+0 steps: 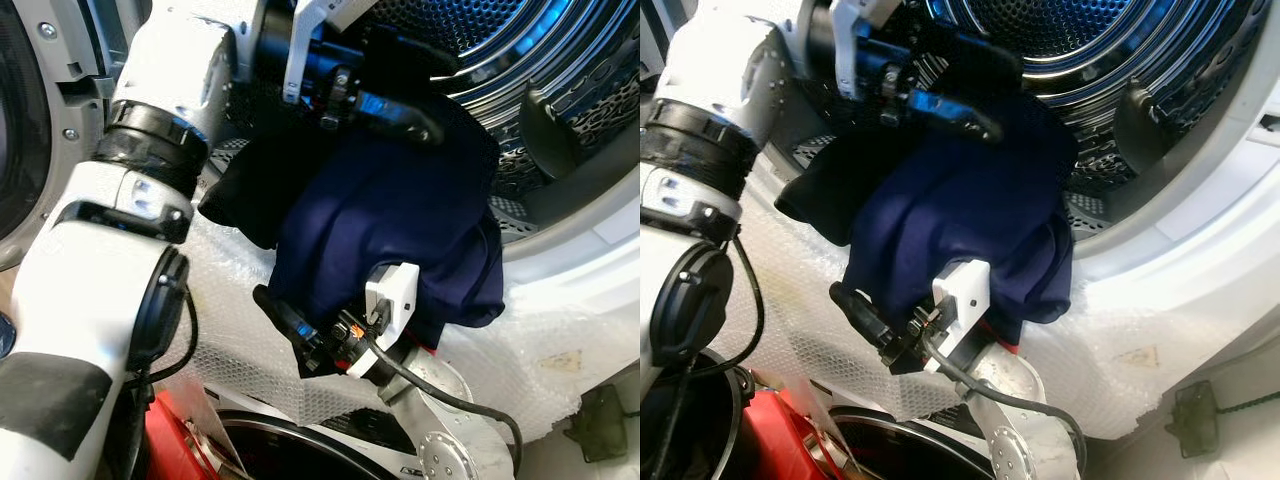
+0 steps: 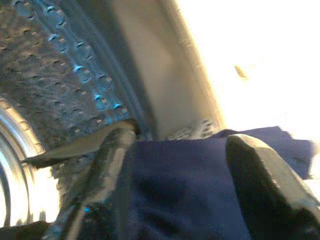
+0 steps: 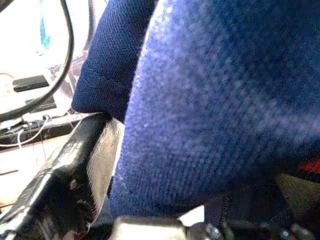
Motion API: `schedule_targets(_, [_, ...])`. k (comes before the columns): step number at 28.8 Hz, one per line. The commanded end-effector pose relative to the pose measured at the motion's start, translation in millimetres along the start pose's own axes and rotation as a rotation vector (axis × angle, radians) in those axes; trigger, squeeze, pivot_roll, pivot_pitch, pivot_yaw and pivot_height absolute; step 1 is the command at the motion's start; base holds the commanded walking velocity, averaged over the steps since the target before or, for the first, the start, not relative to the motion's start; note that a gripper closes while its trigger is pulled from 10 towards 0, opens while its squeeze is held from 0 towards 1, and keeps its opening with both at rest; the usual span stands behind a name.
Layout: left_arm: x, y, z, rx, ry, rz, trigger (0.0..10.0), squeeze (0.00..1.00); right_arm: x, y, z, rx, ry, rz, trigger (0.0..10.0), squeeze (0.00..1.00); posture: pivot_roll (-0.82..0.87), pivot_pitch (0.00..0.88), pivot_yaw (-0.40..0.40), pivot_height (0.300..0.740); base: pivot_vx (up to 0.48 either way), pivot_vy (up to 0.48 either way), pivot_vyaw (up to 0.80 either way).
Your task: Clothes washing
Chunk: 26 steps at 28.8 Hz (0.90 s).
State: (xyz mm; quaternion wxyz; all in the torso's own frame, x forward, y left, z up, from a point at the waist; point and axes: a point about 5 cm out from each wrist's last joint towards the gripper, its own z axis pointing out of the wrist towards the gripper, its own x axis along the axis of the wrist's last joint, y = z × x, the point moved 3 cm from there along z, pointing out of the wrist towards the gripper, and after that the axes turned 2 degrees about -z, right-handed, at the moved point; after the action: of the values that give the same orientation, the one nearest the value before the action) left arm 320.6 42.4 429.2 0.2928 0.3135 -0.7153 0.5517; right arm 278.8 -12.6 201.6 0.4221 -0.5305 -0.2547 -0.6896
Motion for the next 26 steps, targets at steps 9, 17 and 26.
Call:
schedule_targets(9, [42.2, 37.8, -14.1, -0.012, 0.312, -0.199, 10.0, 1.00, -28.1, 12.7, -0.2, -0.058, -0.052, 0.046, 10.0, 0.00, 0.31, 0.046, -0.042, 0.740, 0.000, 0.000, 0.00])
schedule_targets(17, [41.6, 65.5, -14.4, -0.003, 0.530, -0.537, 10.0, 1.00, -43.7, 11.8, 4.7, -0.063, -0.064, 0.081, 10.0, 0.00, 0.36, 0.045, -0.028, 0.740, 0.000, 0.000, 0.00])
schedule_targets(26, [-7.2, 104.2, -43.1, 0.210, 0.378, -0.698, 10.0, 0.28, -56.8, 10.8, 8.0, -0.054, -0.072, 0.102, 10.0, 0.00, 0.38, 0.048, -0.022, 0.740, 0.000, 0.000, 0.00])
